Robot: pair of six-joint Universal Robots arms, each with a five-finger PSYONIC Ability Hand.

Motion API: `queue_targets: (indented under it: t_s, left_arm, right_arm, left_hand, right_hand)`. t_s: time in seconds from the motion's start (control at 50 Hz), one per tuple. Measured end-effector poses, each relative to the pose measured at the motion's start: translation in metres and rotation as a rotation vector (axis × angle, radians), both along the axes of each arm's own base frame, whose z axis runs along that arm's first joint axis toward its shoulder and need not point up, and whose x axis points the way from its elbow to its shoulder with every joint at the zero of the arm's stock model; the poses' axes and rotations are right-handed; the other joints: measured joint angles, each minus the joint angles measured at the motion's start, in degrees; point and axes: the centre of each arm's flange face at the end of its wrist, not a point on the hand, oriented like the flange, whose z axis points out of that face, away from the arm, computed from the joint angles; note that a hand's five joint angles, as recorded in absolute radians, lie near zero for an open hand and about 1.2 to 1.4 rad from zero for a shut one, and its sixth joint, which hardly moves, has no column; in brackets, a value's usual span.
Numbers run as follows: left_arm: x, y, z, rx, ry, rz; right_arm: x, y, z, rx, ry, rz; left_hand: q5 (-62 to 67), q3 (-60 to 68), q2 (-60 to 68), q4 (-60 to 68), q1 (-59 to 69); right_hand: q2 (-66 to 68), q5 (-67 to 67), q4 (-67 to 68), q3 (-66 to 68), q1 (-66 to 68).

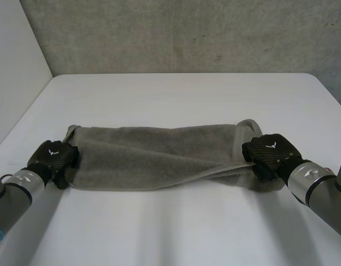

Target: Fold the laundry

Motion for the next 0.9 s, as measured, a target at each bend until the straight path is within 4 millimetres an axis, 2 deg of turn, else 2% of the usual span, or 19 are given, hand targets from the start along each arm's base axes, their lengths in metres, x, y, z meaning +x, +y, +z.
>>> queue_targets:
  t_s: [0.1, 0.16, 0.26, 0.58, 0.6, 0.64, 0.66, 0.7, 0.9]
  left_arm:
    - [0.000, 0.000, 0.000, -0.002, -0.002, 0.001]
    - [0.001, -0.001, 0.000, -0.003, -0.003, 0.003]
    - [0.001, -0.002, 0.000, -0.010, -0.004, 0.008]
    - [0.001, 0.006, 0.011, -0.031, -0.002, 0.009]
    - [0.001, 0.007, 0.010, -0.030, -0.002, 0.008]
    - [0.001, 0.009, 0.009, -0.028, -0.002, 0.007]
    - [0.001, 0.010, 0.008, -0.027, -0.003, 0.006]
    - [0.001, 0.011, 0.005, -0.027, -0.007, 0.005]
    - [0.001, 0.011, -0.001, -0.040, -0.074, -0.020]
  right_arm:
    - [0.000, 0.000, 0.000, 0.000, 0.000, 0.000]
    - [0.000, 0.000, 0.000, 0.000, 0.000, 0.000]
    - [0.000, 0.000, 0.000, 0.000, 0.000, 0.000]
    - [0.000, 0.000, 0.001, -0.003, -0.001, 0.001]
    - [0.000, 0.000, 0.001, -0.003, -0.001, 0.001]
    - [0.000, 0.000, 0.001, -0.002, -0.001, 0.001]
    - [0.000, 0.000, 0.001, -0.002, -0.001, 0.001]
    - [0.000, 0.001, 0.001, -0.002, -0.001, 0.002]
    - [0.001, 0.002, 0.001, 0.000, -0.001, 0.006]
  left_hand:
    - [0.00, 4.31, 4.38, 3.91, 4.29]
    - [0.00, 14.35, 14.51, 14.52, 14.30]
    - [0.00, 21.88, 21.99, 21.88, 21.55]
    - [0.00, 23.69, 23.80, 23.86, 23.26]
    - [0.00, 21.37, 21.41, 21.41, 21.53]
    - [0.00, 11.31, 9.81, 11.31, 10.01]
    - [0.00, 0.50, 0.49, 1.38, 0.30]
    - [0.00, -7.90, -7.91, -7.88, -7.89]
    - [-2.26, -14.93, -14.94, -14.92, -14.83]
  right_hand:
    - [0.00, 0.00, 0.00, 0.00, 0.00]
    - [0.00, 0.00, 0.00, 0.00, 0.00]
    - [0.00, 0.00, 0.00, 0.00, 0.00]
    - [0.00, 0.00, 0.00, 0.00, 0.00]
    - [0.00, 0.00, 0.00, 0.00, 0.00]
    - [0.00, 0.00, 0.00, 0.00, 0.00]
    - [0.00, 0.00, 0.00, 0.00, 0.00]
    - [0.00, 0.00, 0.00, 0.00, 0.00]
    - [0.00, 0.00, 0.00, 0.00, 0.00]
